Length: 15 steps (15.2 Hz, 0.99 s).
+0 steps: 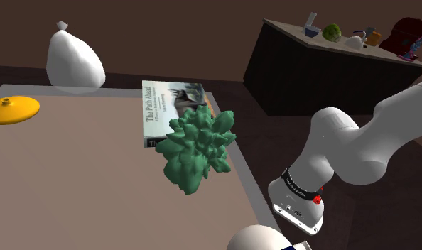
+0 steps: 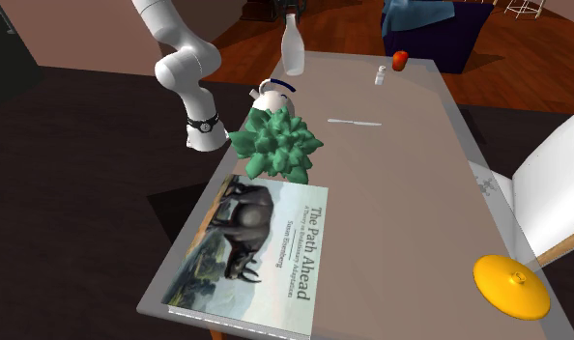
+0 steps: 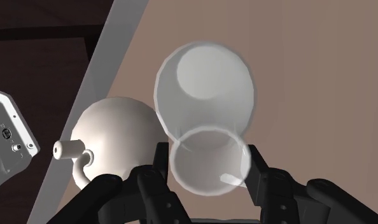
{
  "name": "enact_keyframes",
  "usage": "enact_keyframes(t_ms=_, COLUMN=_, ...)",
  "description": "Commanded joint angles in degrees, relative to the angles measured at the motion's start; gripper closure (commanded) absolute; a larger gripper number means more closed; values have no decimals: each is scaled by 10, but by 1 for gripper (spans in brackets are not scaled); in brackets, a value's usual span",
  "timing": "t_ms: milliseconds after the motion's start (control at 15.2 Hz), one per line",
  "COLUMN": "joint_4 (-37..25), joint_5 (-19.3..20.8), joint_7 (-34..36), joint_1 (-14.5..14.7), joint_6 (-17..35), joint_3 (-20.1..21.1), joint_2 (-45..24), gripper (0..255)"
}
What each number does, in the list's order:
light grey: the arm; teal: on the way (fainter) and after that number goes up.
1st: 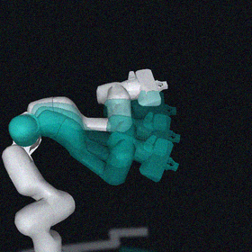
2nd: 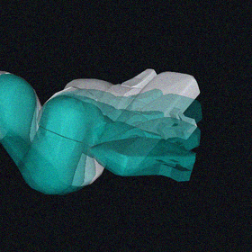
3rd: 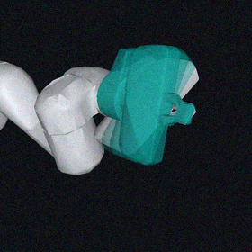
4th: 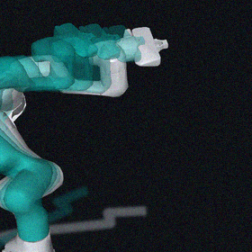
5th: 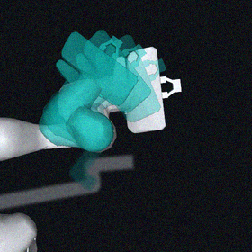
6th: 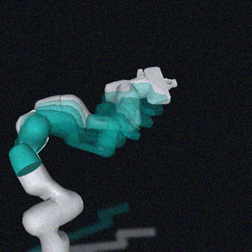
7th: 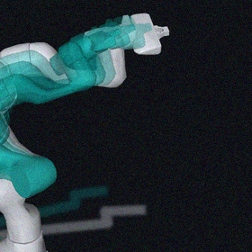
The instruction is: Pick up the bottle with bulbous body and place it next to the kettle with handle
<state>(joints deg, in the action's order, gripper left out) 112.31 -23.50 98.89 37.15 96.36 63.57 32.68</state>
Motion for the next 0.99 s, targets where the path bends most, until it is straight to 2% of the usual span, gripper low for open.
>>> enact_keyframes(t_ms=0, joint_4=15, joint_5=-4, joint_7=-2, joint_1=2, joint_6=14, joint_3=3, joint_2=3, gripper=255)
enact_keyframes(t_ms=924, joint_4=105, joint_5=-29, joint_7=-6, joint_1=-5, joint_6=115, joint_3=55, joint_2=3, gripper=255)
